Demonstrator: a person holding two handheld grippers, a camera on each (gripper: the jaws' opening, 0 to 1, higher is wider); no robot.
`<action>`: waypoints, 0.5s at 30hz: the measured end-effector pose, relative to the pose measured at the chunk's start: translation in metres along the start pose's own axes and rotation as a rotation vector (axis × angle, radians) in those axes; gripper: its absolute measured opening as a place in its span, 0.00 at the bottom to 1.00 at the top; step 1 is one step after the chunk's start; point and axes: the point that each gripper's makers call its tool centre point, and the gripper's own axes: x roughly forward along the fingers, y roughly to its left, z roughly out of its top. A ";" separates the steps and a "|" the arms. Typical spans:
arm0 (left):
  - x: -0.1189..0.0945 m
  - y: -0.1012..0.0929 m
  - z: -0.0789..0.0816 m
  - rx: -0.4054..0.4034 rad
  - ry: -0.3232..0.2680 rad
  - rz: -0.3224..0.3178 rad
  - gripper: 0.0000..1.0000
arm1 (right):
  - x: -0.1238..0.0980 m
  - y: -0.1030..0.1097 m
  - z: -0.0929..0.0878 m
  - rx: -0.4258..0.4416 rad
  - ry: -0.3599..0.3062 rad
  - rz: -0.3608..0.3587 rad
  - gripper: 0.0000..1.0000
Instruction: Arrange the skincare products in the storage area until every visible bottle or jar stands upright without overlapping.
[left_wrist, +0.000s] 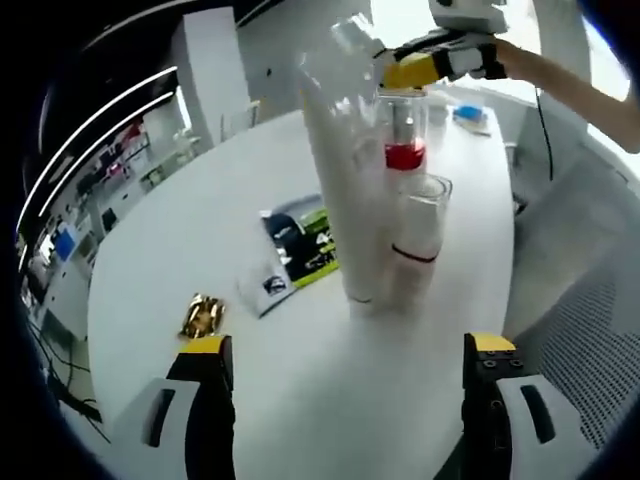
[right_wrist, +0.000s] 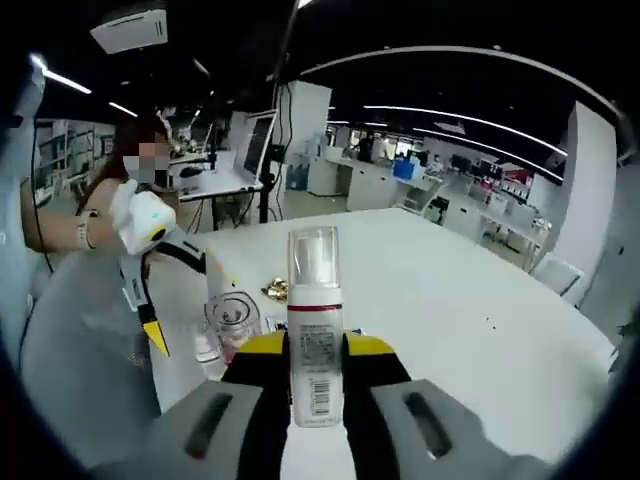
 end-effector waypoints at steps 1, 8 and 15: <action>0.001 -0.003 0.002 -0.001 -0.009 -0.012 0.93 | -0.004 0.003 -0.003 0.026 -0.017 -0.012 0.17; 0.000 -0.006 0.007 -0.024 -0.034 -0.031 0.93 | -0.023 0.034 -0.017 0.117 -0.062 0.004 0.18; -0.003 -0.003 0.012 -0.067 -0.070 -0.033 0.93 | -0.028 0.082 -0.017 0.188 -0.172 0.153 0.18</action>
